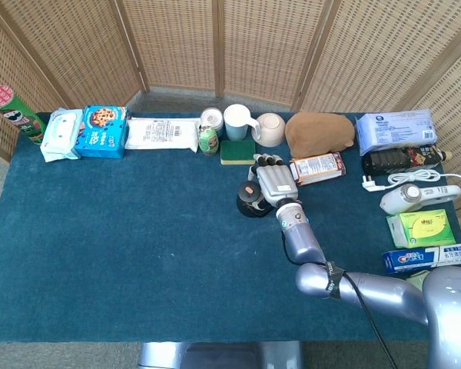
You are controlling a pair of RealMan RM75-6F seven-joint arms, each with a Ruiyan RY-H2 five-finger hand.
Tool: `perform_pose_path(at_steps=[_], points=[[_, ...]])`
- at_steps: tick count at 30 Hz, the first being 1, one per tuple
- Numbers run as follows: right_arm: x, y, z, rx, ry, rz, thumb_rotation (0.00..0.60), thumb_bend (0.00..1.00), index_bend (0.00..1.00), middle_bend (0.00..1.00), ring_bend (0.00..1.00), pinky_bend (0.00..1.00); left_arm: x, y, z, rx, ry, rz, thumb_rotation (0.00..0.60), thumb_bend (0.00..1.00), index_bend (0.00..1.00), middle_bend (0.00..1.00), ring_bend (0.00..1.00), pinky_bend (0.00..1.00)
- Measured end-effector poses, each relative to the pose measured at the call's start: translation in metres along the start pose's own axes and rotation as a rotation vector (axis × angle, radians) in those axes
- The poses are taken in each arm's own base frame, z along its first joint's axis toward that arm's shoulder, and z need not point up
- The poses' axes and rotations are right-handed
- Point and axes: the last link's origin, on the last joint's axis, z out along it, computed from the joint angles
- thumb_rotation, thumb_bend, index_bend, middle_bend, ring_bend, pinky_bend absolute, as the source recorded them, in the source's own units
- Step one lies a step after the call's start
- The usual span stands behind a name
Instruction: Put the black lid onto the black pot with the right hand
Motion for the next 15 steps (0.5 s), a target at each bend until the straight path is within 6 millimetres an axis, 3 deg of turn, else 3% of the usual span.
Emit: perform_pose_path(at_steps=[15], points=[[-0.0087, -0.0030, 0.0070, -0.005, -0.029, 0.029, 0.600, 0.29, 0.40, 0.10, 0.09, 0.00, -0.0012, 0.0007, 0.0015, 0.004, -0.007, -0.001, 0.600, 0.14, 0.00, 0.00, 0.00, 0.05]])
